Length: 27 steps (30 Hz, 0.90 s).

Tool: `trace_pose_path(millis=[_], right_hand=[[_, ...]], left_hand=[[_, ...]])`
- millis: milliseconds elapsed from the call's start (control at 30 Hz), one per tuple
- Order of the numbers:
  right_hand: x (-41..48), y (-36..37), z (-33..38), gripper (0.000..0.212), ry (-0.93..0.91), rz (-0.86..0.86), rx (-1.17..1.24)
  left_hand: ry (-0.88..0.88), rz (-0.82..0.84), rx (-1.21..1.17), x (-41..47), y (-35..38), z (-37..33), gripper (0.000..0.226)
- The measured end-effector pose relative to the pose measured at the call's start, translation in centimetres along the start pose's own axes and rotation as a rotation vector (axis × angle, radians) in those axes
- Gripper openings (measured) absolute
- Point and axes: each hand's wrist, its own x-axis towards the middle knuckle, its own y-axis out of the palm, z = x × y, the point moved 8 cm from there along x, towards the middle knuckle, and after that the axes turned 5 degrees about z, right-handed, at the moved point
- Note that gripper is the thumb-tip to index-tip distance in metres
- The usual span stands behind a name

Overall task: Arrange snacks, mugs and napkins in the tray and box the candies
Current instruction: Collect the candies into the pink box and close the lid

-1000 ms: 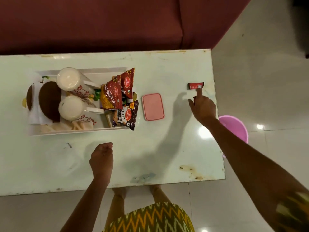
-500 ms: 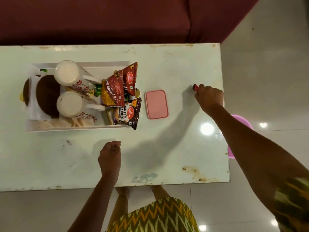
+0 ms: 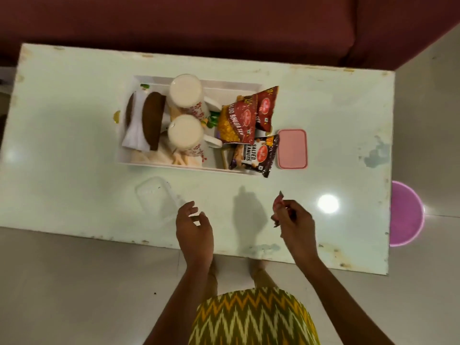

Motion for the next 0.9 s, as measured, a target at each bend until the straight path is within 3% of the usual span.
trace_pose_path(millis=[200,433,633,900], right_hand=[[-1.8,9.6,2.2,0.02,0.025,0.217,-0.066],[-2.0,19.7,4.6,0.027,0.153,0.455,-0.13],[-1.1,24.6,5.3,0.024,0.221,0.489,-0.176],[-0.3,26.2,5.8,0.036,0.227,0.419,-0.019]], left_hand=[[-0.008,-0.148,0.084,2.4,-7.1,3.1,0.029],[-0.069,-0.036,0.137,6.8,-9.6,6.5,0.032],[-0.115,0.165,0.103,9.5,-8.4,7.8,0.029],[-0.099,0.207,0.036,10.9,-8.4,7.8,0.02]])
